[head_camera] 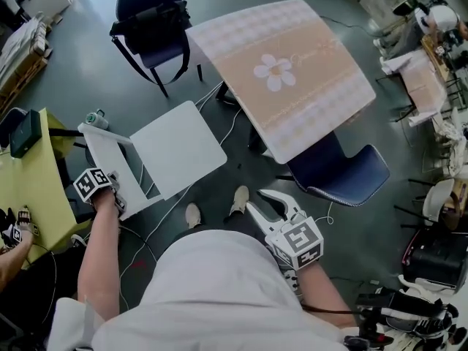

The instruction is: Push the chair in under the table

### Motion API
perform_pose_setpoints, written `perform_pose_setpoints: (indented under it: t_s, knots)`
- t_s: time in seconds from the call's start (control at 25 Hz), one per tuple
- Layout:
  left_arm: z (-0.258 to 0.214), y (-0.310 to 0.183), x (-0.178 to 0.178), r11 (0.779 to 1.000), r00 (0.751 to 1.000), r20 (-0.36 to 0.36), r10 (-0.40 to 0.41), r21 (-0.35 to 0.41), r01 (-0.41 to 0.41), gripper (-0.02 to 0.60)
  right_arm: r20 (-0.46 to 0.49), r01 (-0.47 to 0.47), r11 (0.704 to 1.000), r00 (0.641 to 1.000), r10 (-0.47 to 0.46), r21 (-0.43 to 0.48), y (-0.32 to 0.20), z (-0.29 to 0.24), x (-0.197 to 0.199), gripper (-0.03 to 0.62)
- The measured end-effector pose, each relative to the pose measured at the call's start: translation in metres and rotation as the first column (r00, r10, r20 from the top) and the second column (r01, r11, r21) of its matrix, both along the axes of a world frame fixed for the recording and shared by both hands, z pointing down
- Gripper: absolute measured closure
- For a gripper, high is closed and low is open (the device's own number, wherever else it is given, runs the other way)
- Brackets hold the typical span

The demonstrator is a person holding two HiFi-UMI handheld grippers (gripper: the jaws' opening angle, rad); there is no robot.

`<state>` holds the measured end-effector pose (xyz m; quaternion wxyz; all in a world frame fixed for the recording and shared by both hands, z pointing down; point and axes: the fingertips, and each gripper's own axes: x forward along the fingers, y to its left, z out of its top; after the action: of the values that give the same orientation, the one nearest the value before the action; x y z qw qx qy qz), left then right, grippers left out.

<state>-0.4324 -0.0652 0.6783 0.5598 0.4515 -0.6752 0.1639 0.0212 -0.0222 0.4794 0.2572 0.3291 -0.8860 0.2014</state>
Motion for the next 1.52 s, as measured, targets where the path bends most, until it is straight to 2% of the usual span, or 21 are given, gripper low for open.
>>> perform_pose_setpoints:
  t_s: [0.4, 0.72, 1.04, 1.52]
  knots:
    - [0.002, -0.006, 0.024, 1.000, 1.000, -0.010, -0.022, 0.006, 0.022, 0.488, 0.006, 0.038, 0.999, 0.999, -0.038, -0.021, -0.016, 0.007, 0.010, 0.454]
    - [-0.001, -0.044, 0.075, 0.999, 0.998, -0.029, 0.049, 0.005, -0.049, 0.486, 0.010, 0.033, 0.999, 0.999, -0.032, -0.021, -0.030, 0.003, 0.021, 0.454]
    - [-0.001, -0.084, 0.116, 0.997, 0.996, -0.032, 0.080, 0.009, -0.079, 0.486, 0.009, -0.018, 0.999, 1.000, 0.019, -0.029, -0.045, 0.006, 0.058, 0.454]
    - [-0.001, -0.132, 0.178, 0.997, 0.996, -0.043, 0.076, 0.012, -0.076, 0.483, 0.016, -0.058, 0.997, 0.998, 0.059, -0.046, -0.064, 0.011, 0.110, 0.454]
